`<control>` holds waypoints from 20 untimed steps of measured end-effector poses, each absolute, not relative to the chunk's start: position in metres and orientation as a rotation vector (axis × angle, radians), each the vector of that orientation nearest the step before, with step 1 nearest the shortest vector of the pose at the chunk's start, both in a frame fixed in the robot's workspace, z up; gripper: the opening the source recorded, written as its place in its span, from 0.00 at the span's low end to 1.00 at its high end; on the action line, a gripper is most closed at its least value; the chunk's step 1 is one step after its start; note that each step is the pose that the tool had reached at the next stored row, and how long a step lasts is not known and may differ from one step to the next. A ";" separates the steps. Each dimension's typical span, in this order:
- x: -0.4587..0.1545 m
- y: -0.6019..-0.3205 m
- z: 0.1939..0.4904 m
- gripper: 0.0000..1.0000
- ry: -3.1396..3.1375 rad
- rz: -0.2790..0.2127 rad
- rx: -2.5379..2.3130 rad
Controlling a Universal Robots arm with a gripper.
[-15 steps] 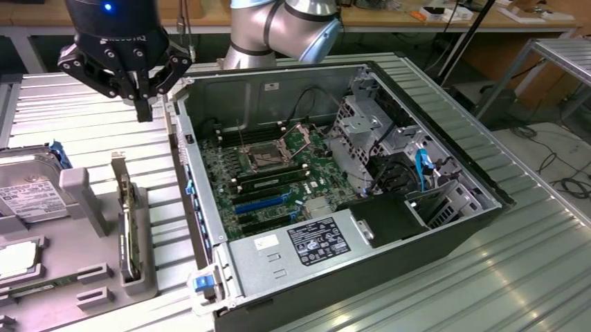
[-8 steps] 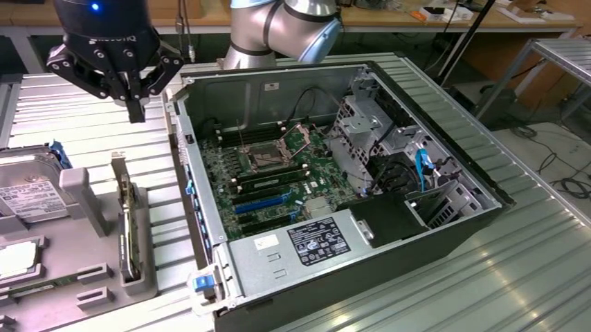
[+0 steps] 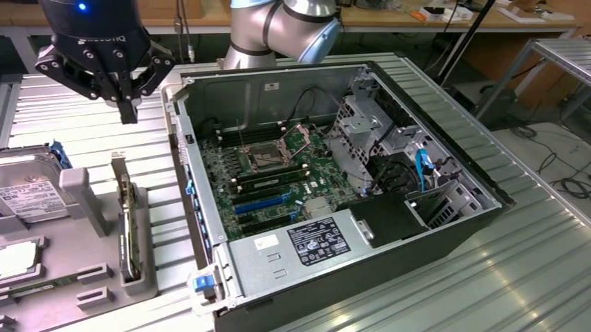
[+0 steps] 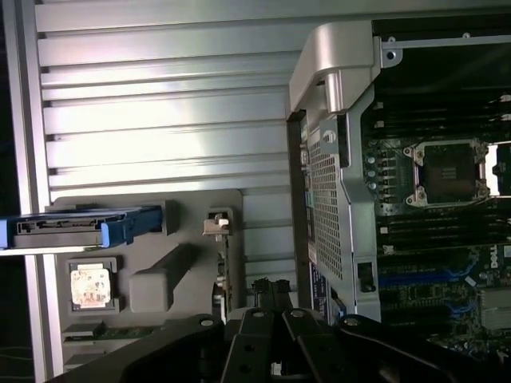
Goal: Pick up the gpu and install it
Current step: 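Reach for the gpu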
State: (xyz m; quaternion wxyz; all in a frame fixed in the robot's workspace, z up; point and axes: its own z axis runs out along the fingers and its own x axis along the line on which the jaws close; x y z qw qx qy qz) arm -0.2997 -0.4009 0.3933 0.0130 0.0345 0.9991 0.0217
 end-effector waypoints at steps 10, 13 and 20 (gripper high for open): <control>-0.313 -0.401 0.393 0.11 3.113 0.068 0.107; -0.317 -0.401 0.393 0.11 3.113 0.068 0.107; -0.326 -0.401 0.393 0.11 3.113 0.068 0.107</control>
